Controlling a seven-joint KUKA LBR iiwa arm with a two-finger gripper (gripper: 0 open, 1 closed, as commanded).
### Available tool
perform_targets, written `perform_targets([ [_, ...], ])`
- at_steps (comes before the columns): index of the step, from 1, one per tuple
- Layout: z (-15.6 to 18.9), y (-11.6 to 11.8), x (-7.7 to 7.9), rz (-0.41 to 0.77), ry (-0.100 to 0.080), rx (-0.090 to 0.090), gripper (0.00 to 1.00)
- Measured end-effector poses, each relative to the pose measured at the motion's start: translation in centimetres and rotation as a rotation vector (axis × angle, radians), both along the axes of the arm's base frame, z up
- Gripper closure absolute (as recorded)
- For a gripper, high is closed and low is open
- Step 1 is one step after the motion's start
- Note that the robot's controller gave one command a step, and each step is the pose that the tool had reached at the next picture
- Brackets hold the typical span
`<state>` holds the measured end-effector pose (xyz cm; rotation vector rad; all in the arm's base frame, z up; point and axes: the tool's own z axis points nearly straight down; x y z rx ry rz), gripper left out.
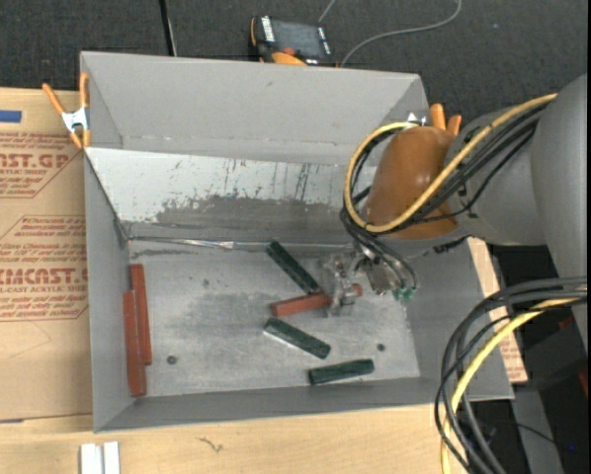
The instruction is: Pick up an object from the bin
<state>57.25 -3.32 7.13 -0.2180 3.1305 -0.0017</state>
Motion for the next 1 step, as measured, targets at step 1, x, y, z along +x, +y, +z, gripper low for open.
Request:
perform_targets([
  [1, 16.2, 0.29, 0.53, 0.287, -0.006, -0.001, 1.0],
])
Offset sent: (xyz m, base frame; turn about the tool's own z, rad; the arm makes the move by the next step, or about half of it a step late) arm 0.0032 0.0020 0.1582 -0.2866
